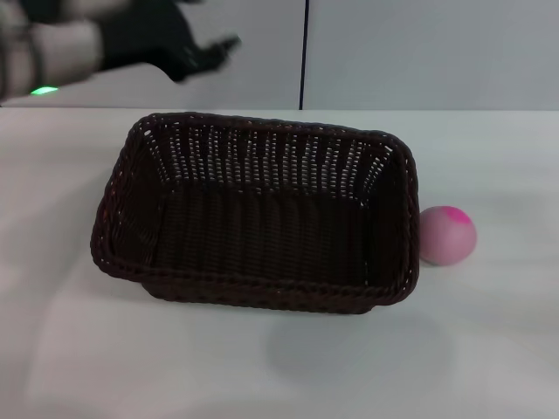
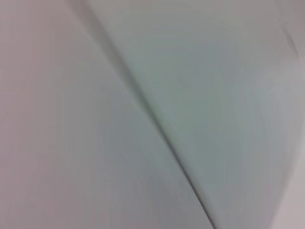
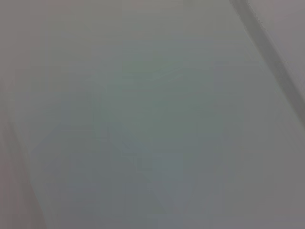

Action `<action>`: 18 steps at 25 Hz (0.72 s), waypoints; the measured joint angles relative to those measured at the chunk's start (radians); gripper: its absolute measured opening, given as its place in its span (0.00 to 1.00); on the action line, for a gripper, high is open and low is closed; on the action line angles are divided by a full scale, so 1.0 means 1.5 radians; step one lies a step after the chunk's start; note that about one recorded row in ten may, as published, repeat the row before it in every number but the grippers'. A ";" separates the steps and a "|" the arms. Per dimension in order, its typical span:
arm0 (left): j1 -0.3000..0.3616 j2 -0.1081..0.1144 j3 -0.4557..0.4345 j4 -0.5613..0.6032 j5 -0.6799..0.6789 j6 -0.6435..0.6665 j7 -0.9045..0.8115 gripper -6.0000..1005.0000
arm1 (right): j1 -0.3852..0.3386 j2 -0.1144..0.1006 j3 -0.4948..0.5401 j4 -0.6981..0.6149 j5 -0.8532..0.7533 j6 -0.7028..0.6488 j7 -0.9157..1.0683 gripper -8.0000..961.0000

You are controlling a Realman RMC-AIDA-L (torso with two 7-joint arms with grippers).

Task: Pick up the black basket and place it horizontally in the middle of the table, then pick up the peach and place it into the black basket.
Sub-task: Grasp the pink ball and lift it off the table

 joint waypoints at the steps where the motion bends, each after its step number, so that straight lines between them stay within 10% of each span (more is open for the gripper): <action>1: 0.013 0.000 -0.015 -0.017 -0.065 -0.004 0.031 0.65 | -0.006 -0.006 0.003 -0.038 -0.047 0.001 0.049 0.75; 5: 0.082 0.000 -0.053 -0.137 -0.406 0.007 0.211 0.64 | -0.016 -0.028 0.019 -0.264 -0.293 -0.009 0.309 0.75; 18: 0.112 0.000 -0.082 -0.566 -0.832 0.309 0.495 0.64 | 0.088 -0.024 0.044 -0.672 -0.776 -0.196 0.742 0.74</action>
